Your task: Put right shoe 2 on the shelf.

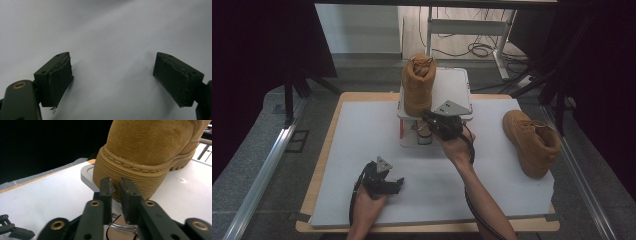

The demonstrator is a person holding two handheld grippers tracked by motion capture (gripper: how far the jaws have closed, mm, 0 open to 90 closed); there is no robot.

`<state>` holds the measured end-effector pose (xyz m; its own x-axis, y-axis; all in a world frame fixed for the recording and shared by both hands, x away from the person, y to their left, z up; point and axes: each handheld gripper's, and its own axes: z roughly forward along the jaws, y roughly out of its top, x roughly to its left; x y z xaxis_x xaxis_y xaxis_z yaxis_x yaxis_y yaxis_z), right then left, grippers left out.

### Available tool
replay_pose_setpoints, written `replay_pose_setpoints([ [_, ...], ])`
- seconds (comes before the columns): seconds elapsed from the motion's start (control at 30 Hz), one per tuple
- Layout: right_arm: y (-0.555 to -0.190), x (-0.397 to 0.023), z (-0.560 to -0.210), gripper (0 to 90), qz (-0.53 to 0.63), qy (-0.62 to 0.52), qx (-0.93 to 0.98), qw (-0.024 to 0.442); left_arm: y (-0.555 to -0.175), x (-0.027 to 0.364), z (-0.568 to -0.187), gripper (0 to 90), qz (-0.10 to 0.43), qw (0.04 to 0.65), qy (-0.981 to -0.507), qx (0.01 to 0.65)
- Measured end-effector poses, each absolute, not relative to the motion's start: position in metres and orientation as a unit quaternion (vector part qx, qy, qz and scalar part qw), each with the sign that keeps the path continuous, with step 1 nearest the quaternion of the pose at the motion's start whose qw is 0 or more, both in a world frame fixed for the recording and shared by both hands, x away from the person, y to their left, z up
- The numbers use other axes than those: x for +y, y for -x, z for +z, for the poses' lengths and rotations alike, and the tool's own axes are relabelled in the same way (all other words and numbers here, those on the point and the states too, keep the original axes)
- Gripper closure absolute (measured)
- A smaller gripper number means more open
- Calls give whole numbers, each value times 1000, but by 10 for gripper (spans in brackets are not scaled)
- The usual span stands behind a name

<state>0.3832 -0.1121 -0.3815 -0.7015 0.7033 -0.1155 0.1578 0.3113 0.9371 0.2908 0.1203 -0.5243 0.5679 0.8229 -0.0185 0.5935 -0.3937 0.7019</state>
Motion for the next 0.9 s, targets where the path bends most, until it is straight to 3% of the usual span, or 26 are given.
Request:
replay_pose_setpoints([
  [0.13, -378, -114, -382, 634, 514, -279, 763, 275, -291, 120, -524, 154, 169, 340, -818, 433],
  [0.17, -378, -114, -382, 634, 514, -279, 763, 275, -291, 120, -524, 154, 169, 340, -818, 433],
  [0.2, -376, -117, -383, 544, 515, -279, 761, 278, -291, 120, -524, 154, 169, 340, -818, 433],
  [0.23, -376, -117, -383, 544, 515, -279, 761, 278, -291, 120, -524, 154, 169, 340, -818, 433],
  [0.27, -375, -121, -382, 477, 517, -278, 760, 280, -291, 120, -524, 154, 169, 340, -818, 433],
  [0.43, -371, -129, -382, 333, 528, -284, 752, 273, -291, 120, -524, 154, 169, 340, -818, 433],
  [0.57, -369, -133, -383, 264, 528, -286, 751, 275, -291, 120, -524, 154, 169, 340, -818, 433],
  [0.7, -366, -140, -384, 139, 531, -291, 749, 267, -291, 120, -524, 154, 169, 341, -817, 434],
  [0.83, -363, -144, -386, 128, 525, -291, 752, 271, -291, 120, -524, 154, 169, 341, -817, 433],
  [0.9, -362, -148, -387, 71, 532, -293, 747, 271, -291, 120, -524, 154, 169, 340, -817, 433],
])
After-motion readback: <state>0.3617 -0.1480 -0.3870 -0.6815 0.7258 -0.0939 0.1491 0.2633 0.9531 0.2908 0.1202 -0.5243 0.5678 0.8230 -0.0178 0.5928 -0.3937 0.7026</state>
